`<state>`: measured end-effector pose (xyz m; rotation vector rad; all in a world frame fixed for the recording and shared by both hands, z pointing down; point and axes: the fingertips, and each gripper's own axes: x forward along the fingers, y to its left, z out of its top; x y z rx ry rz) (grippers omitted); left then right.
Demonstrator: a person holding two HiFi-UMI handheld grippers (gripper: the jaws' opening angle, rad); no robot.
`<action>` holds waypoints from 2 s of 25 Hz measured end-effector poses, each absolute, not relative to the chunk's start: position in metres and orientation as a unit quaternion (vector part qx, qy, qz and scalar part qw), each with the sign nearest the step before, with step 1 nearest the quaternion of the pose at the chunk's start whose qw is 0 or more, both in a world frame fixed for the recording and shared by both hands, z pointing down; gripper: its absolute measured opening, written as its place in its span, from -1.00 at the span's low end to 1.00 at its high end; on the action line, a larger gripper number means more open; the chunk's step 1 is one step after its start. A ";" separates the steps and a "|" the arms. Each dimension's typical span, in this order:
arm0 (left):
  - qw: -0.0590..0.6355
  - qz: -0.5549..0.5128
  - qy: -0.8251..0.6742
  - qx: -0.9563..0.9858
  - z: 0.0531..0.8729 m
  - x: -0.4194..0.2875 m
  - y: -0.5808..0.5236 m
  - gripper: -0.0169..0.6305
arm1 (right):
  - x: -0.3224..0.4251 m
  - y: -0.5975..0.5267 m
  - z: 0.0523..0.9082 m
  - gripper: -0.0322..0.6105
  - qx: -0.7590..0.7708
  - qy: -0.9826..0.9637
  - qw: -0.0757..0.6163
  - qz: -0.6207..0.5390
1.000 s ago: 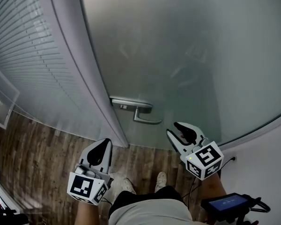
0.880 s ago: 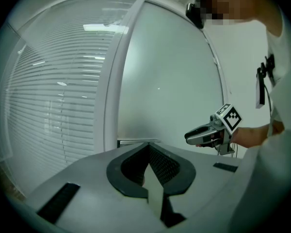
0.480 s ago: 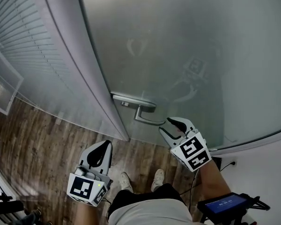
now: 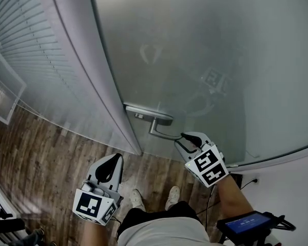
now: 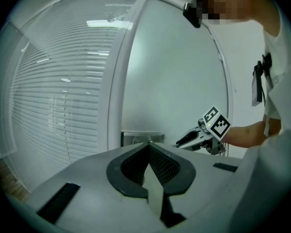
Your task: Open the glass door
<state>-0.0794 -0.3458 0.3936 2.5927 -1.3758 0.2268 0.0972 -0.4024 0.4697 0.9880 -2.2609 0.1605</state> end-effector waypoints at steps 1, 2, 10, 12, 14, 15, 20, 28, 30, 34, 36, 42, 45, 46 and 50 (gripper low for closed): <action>0.099 0.077 -0.464 0.877 0.394 -0.079 -0.347 -0.95 | 0.097 -0.403 0.472 -0.54 0.380 -0.862 0.329 0.062; 0.099 0.076 -0.463 0.878 0.395 -0.078 -0.348 -0.95 | 0.097 -0.404 0.475 -0.54 0.383 -0.862 0.327 0.064; 0.103 0.064 -0.446 0.887 0.392 -0.068 -0.352 -0.95 | 0.090 -0.409 0.513 -0.53 0.385 -0.868 0.291 0.119; 0.101 0.063 -0.444 0.888 0.391 -0.067 -0.348 -0.95 | 0.090 -0.412 0.516 -0.53 0.392 -0.867 0.281 0.124; 0.099 0.063 -0.444 0.888 0.392 -0.067 -0.346 -0.95 | 0.092 -0.415 0.517 -0.53 0.398 -0.866 0.277 0.123; 0.099 0.063 -0.445 0.888 0.392 -0.067 -0.345 -0.95 | 0.093 -0.417 0.517 -0.53 0.401 -0.865 0.277 0.123; 0.102 0.059 -0.446 0.887 0.387 -0.071 -0.347 -0.95 | 0.094 -0.436 0.512 -0.53 0.416 -0.860 0.268 0.124; 0.099 0.059 -0.453 0.884 0.385 -0.070 -0.341 -0.95 | 0.105 -0.458 0.510 -0.53 0.430 -0.854 0.272 0.109; 0.098 0.056 -0.455 0.883 0.385 -0.070 -0.339 -0.95 | 0.110 -0.463 0.507 -0.53 0.436 -0.852 0.270 0.104; 0.095 0.053 -0.457 0.883 0.384 -0.070 -0.338 -0.95 | 0.119 -0.472 0.500 -0.53 0.442 -0.850 0.266 0.102; 0.095 0.051 -0.458 0.882 0.383 -0.072 -0.337 -0.95 | 0.124 -0.477 0.492 -0.53 0.446 -0.849 0.268 0.093; 0.094 0.048 -0.458 0.883 0.380 -0.071 -0.337 -0.95 | 0.135 -0.498 0.477 -0.53 0.454 -0.843 0.279 0.077; 0.092 0.050 -0.459 0.882 0.380 -0.066 -0.334 -0.95 | 0.145 -0.507 0.477 -0.53 0.463 -0.837 0.279 0.080; 0.090 0.050 -0.460 0.882 0.378 -0.066 -0.333 -0.95 | 0.148 -0.510 0.476 -0.53 0.466 -0.835 0.280 0.082; 0.084 0.050 -0.469 0.878 0.367 -0.074 -0.330 -0.95 | 0.154 -0.524 0.469 -0.53 0.474 -0.829 0.285 0.085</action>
